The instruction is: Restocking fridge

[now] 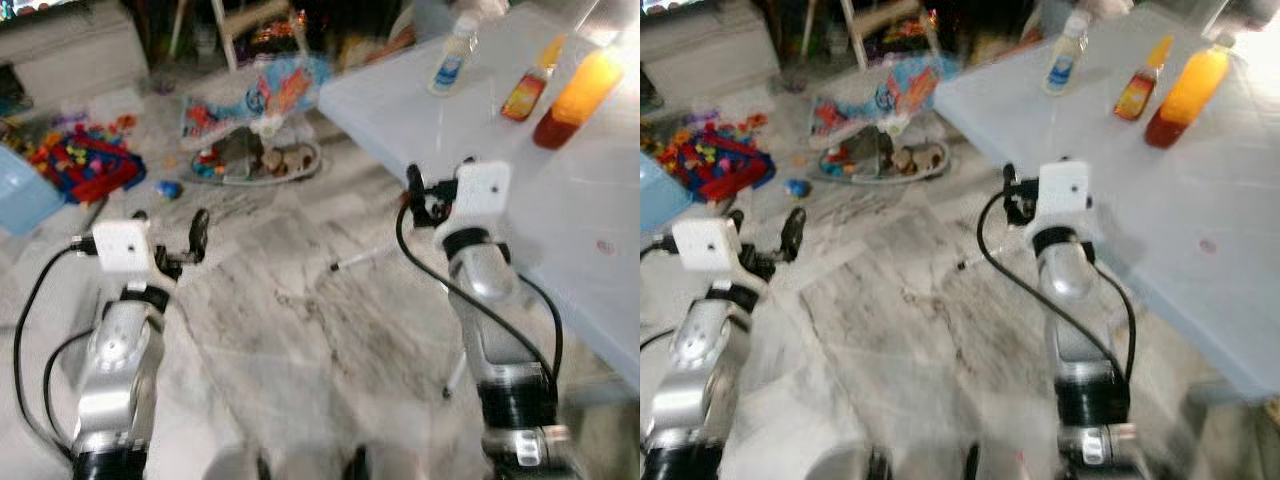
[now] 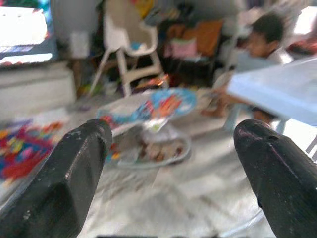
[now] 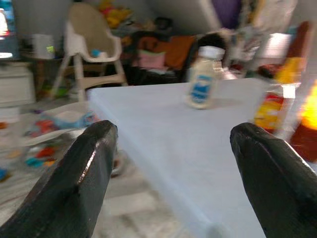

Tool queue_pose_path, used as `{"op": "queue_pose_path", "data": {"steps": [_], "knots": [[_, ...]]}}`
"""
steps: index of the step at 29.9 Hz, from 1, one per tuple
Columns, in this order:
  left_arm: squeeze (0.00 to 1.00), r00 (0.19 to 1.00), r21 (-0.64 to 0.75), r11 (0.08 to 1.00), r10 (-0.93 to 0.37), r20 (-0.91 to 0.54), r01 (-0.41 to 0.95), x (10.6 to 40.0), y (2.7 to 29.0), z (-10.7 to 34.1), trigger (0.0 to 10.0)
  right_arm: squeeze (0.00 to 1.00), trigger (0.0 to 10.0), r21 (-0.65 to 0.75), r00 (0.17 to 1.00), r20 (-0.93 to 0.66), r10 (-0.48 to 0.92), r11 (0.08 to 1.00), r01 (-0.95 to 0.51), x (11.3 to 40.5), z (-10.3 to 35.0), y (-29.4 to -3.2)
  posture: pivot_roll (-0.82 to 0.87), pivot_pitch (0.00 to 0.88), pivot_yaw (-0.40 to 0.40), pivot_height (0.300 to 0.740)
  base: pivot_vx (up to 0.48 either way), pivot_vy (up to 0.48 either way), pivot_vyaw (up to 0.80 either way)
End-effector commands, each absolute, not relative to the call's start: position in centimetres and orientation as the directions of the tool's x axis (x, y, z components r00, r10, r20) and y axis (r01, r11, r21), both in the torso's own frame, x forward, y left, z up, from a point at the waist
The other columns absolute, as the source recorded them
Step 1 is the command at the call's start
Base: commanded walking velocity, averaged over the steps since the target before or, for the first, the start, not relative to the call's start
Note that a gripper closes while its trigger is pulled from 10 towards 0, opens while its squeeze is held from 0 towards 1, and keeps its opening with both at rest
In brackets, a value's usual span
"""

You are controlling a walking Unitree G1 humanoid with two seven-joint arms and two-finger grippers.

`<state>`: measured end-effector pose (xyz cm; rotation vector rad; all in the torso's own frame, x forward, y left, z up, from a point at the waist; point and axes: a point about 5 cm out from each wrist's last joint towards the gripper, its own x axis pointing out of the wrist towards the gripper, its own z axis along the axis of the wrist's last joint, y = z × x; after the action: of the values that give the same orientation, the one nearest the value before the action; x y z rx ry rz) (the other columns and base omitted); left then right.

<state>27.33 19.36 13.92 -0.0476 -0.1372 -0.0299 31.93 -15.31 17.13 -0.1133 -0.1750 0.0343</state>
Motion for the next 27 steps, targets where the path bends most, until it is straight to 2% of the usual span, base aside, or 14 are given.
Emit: {"op": "queue_pose_path", "data": {"steps": [1,10,17,27], "knots": [[0.00,0.989,-0.058,0.996,-0.066,0.130,0.074,27.4,18.3,13.8,10.0,0.00,10.0,-0.119,0.985,0.170,0.012,0.993,0.009,31.6,17.1,-16.5,-0.01,0.106,-0.036,0.740,0.289,0.382,-0.80],[0.00,0.986,-0.049,0.994,-0.093,0.138,0.100,27.5,17.9,14.0,10.0,0.00,10.0,-0.115,0.984,0.175,0.008,0.993,0.013,31.8,17.2,-16.1,-0.01,0.105,-0.031,0.740,0.329,0.347,-0.80],[0.00,0.986,-0.052,0.992,-0.105,0.128,0.113,27.4,17.5,13.8,10.0,0.00,10.0,-0.122,0.983,0.181,0.014,0.993,0.008,31.9,17.3,-15.8,0.00,0.104,-0.031,0.740,0.403,0.000,-0.80],[0.00,0.987,-0.053,0.992,-0.108,0.119,0.115,27.2,17.3,13.6,10.0,0.00,10.0,-0.120,0.983,0.181,0.026,0.993,-0.004,31.9,17.1,-15.3,0.00,0.101,-0.033,0.740,0.000,0.000,-0.80]]}}
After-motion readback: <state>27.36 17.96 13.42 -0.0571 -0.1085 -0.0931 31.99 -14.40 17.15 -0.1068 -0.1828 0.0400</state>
